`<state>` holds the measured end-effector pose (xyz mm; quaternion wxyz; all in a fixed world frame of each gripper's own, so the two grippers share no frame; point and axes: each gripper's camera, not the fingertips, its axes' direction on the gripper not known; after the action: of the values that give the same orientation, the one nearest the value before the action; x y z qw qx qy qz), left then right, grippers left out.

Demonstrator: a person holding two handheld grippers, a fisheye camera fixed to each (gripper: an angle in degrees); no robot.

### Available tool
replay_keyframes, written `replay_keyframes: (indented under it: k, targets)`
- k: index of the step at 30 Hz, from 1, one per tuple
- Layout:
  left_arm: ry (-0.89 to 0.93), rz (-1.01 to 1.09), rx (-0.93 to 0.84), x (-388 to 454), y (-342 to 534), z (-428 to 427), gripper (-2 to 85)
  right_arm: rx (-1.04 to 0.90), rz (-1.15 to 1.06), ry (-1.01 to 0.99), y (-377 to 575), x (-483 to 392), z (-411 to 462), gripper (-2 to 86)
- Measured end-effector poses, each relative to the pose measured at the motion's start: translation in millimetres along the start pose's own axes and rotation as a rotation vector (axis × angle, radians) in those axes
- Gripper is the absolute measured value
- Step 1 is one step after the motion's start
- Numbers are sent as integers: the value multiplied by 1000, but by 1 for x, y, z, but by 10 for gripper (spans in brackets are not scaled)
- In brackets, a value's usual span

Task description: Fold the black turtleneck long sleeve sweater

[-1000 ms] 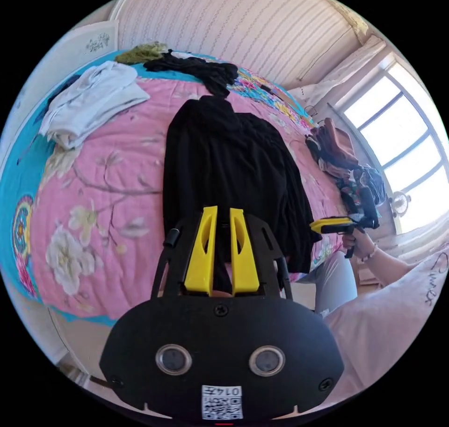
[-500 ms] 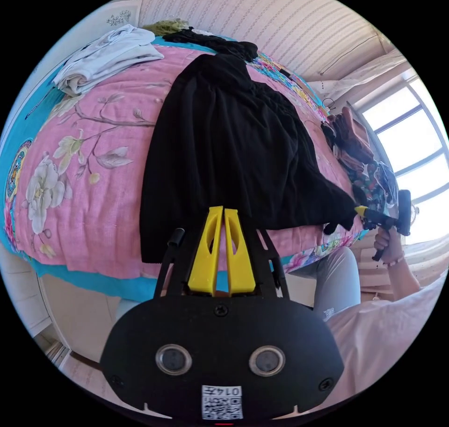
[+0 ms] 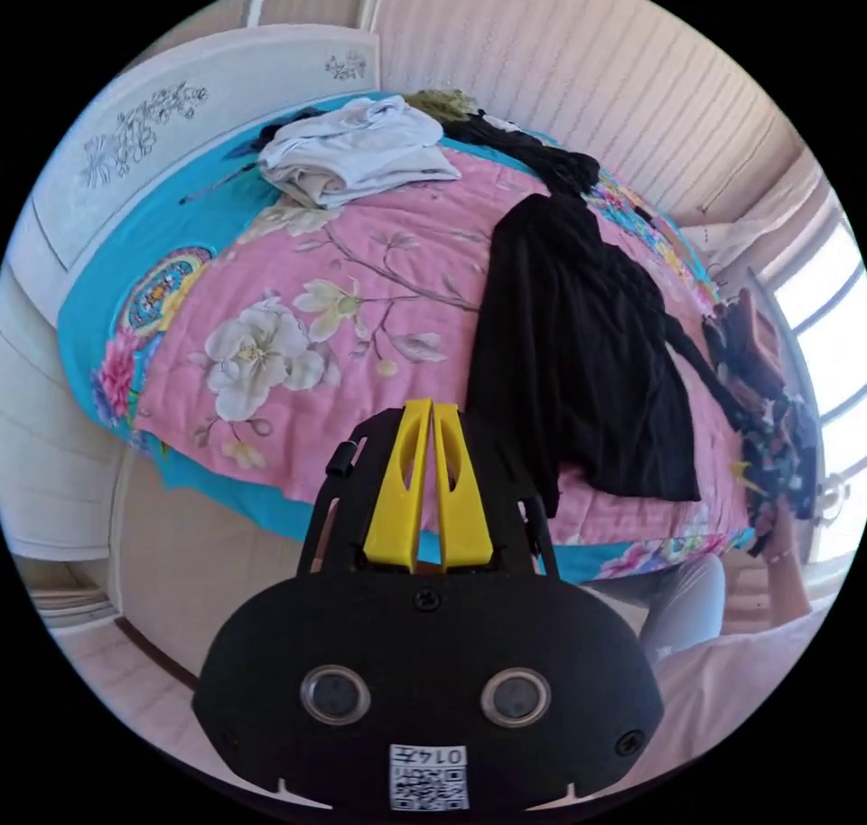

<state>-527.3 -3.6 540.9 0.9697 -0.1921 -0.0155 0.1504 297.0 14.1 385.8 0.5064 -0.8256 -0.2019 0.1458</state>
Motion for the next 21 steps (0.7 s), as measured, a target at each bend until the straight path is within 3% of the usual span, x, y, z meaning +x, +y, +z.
replay_keyframes:
  k: [2, 6, 8, 12, 14, 17, 21]
  targets:
    - [118, 2, -83, -4, 2, 13, 69, -90, -37, -46, -2, -14, 35, 83]
    - [100, 71, -207, 14, 12, 48, 93, -147, -27, -22, -9, -17, 58, 69]
    - [26, 111, -181, 18, 12, 48, 34, -170, -16, -67, -15, -9, 57, 36]
    - [-5, 75, -71, -2, 1, 18, 0, -149, -2, -106, -19, 7, 41, 18]
    - [-104, -5, 29, -28, -8, -4, 1, -144, -4, -97, -18, 20, 30, 14]
    - [-106, -79, 53, -54, -16, -11, 25, -158, 18, -103, -15, 38, 27, 11]
    - [-70, 62, 27, -28, -12, -15, 62, -142, 74, -155, -13, 56, 28, 10]
